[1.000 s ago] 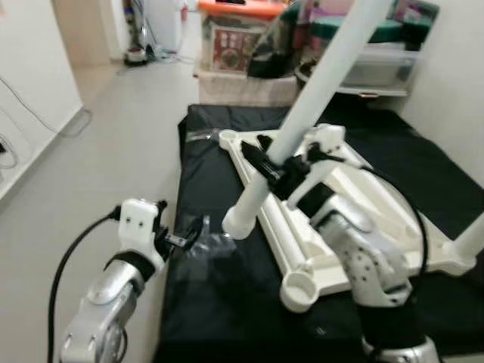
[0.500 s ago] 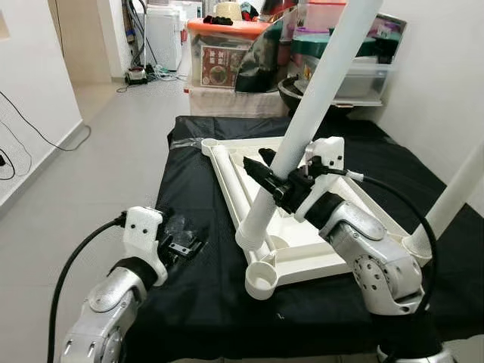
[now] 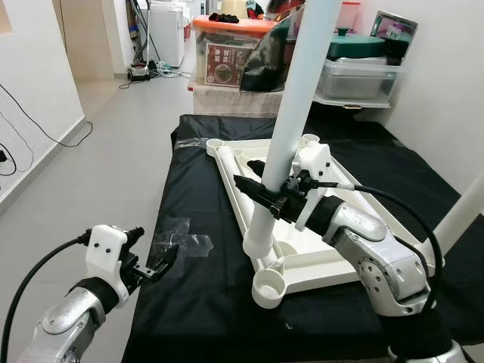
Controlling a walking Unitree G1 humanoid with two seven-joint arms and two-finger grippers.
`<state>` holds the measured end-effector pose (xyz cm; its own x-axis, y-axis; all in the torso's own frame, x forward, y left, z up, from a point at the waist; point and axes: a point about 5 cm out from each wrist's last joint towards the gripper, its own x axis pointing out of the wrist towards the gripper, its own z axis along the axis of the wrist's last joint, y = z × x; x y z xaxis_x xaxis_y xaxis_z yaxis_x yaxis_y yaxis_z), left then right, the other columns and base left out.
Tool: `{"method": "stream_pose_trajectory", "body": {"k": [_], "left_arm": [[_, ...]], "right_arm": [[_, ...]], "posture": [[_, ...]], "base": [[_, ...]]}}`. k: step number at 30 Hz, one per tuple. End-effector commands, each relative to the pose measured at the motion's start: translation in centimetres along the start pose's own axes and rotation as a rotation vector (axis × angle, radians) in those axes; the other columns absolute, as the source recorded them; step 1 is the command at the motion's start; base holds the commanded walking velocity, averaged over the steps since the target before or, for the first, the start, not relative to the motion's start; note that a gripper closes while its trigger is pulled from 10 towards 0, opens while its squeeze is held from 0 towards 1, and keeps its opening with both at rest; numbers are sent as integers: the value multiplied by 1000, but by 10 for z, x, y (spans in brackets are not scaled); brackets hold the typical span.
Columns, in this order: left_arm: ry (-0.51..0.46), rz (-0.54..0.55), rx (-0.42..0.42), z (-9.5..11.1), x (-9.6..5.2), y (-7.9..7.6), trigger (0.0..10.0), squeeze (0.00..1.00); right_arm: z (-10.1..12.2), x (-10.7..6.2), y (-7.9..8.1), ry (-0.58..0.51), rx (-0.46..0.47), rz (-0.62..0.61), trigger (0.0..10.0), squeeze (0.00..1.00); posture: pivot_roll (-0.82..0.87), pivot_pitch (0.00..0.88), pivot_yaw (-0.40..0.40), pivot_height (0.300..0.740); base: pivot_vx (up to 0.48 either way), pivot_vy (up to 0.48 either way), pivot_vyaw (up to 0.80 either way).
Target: Building children table
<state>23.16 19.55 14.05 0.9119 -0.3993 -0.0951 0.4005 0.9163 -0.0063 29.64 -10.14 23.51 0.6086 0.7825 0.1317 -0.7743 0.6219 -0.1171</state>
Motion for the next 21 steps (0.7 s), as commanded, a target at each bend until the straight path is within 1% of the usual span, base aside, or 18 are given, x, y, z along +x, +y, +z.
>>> {"method": "stream_pose_trajectory", "body": {"k": [1, 2, 4, 5, 6, 8, 12, 14, 16, 19, 20, 21], "left_arm": [[1, -55, 16, 1, -1, -8, 10000, 0], [1, -55, 16, 1, -1, -8, 10000, 0], [-4, -82, 19, 1, -1, -13, 10000, 0], [-7, -92, 15, 1, -2, -13, 10000, 0], [-7, -92, 15, 1, -2, -13, 10000, 0], [-21, -106, 6, 4, -2, -14, 10000, 0], [-28, -113, 1, 4, -2, -15, 10000, 0], [-34, -120, -1, 6, -2, -15, 10000, 0], [-36, -122, 0, 6, -2, -15, 10000, 0], [-36, -122, 0, 6, -2, -15, 10000, 0], [-38, -124, 1, 7, -2, -15, 10000, 0], [-38, -124, 1, 7, -2, -15, 10000, 0]], "right_arm": [[-4, -3, 5, 19, -15, 38, 10000, 0], [-4, -3, 5, 19, -15, 38, 10000, 0], [-7, -11, 5, 51, -19, 68, 10000, 0], [-7, -16, 4, 67, -24, 79, 10000, 0], [-7, -16, 4, 67, -24, 79, 10000, 0], [-7, -23, 4, 85, -32, 93, 10000, 0], [-7, -26, 5, 91, -33, 100, 10000, 0], [-7, -30, 9, 96, -29, 118, 10000, 0], [-7, -32, 12, 95, -21, 129, 10000, 0], [-7, -32, 12, 95, -21, 129, 10000, 0], [-7, -33, 15, 92, -14, 144, 10000, 0], [-7, -33, 15, 92, -14, 144, 10000, 0]], "posture": [[97, 0, -111, 740], [97, 0, -111, 740], [92, 0, -110, 740], [88, 0, -110, 740], [88, 0, -110, 740], [86, 0, -108, 740], [85, 0, -106, 740], [85, 0, -102, 740], [85, 0, -99, 740], [85, 0, -99, 740], [85, 0, -98, 740], [85, 0, -98, 740]], "base": [[0, 0, 0], [0, 0, 0], [0, 0, 0], [0, 0, 0], [0, 0, 0], [0, 0, 0], [0, 0, 0], [0, 0, 0], [0, 0, 0], [0, 0, 0], [0, 0, 0], [0, 0, 0]]}}
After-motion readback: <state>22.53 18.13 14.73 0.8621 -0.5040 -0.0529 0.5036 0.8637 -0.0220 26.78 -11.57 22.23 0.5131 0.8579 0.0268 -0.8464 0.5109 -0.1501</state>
